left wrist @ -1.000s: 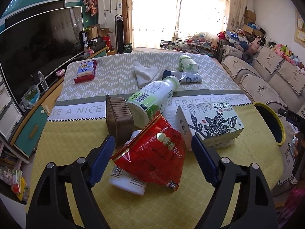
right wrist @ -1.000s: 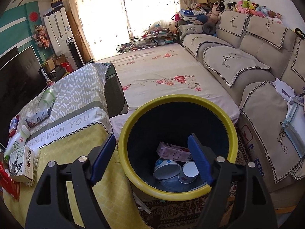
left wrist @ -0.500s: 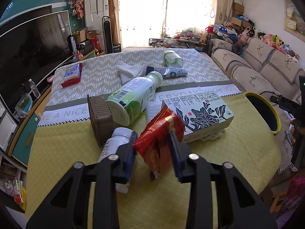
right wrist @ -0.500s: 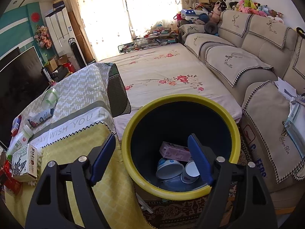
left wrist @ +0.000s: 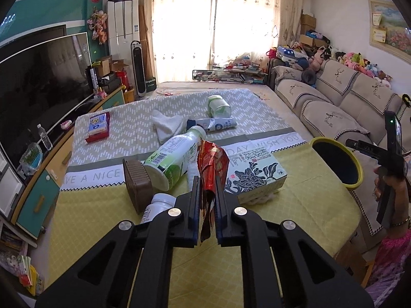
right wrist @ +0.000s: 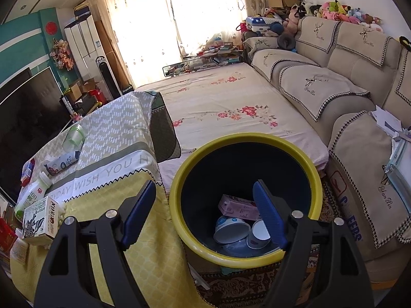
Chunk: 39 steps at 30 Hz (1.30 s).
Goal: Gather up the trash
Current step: 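Carry the snack bag over the bin and open the left gripper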
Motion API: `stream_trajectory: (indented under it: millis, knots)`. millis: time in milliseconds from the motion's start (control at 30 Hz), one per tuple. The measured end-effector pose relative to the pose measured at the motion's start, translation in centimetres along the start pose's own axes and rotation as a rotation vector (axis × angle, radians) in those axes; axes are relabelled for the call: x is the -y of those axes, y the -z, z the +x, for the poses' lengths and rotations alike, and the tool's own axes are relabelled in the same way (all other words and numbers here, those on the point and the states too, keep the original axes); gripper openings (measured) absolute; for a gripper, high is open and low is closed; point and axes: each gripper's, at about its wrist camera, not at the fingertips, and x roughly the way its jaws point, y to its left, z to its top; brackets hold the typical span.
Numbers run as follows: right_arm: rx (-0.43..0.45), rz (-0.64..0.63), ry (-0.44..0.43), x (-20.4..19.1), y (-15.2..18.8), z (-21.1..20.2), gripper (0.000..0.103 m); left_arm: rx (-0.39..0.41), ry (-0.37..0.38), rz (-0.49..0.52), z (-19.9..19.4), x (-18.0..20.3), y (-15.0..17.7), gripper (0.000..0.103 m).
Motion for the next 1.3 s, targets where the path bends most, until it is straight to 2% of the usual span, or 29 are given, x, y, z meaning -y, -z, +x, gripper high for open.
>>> stream_trajectory:
  millis: [133, 300, 567, 800, 933, 1033, 1133, 1200, 1267, 1300]
  knots:
    - [0.021, 0.008, 0.009, 0.7, -0.1, -1.0, 0.074, 0.015, 0.053, 0.042, -0.2, 2.2, -1.4, 0.010]
    - [0.064, 0.033, 0.056, 2.8, -0.4, -2.7, 0.074, 0.015, 0.153, 0.111, 1.5, 6.3, -3.5, 0.010]
    - [0.107, 0.117, 0.165, 8.7, -0.2, -4.7, 0.074, -0.020, 0.354, 0.241, 6.6, 16.7, -7.1, 0.010]
    - [0.087, 0.176, 0.201, 12.8, 0.7, -4.4, 0.077, -0.080, 0.477, 0.337, 11.6, 26.3, -9.2, 0.010]
    - [0.073, 0.198, 0.204, 14.3, 1.0, -4.0, 0.077, -0.140, 0.507, 0.376, 14.9, 31.0, -9.3, 0.011]
    - [0.069, 0.211, 0.207, 15.3, 1.3, -3.8, 0.077, -0.168, 0.506, 0.398, 17.3, 33.6, -9.0, 0.014]
    - [0.066, 0.220, 0.215, 16.0, 1.5, -3.7, 0.077, -0.189, 0.496, 0.408, 19.1, 35.4, -8.8, 0.022]
    - [0.064, 0.228, 0.223, 16.4, 1.6, -3.8, 0.078, -0.201, 0.482, 0.414, 20.1, 36.3, -8.6, 0.034]
    - [0.064, 0.235, 0.230, 16.6, 1.7, -3.8, 0.078, -0.213, 0.468, 0.419, 20.9, 36.7, -8.4, 0.052]
    - [0.065, 0.237, 0.232, 16.7, 1.7, -3.9, 0.078, -0.218, 0.467, 0.420, 21.2, 36.8, -8.3, 0.054]
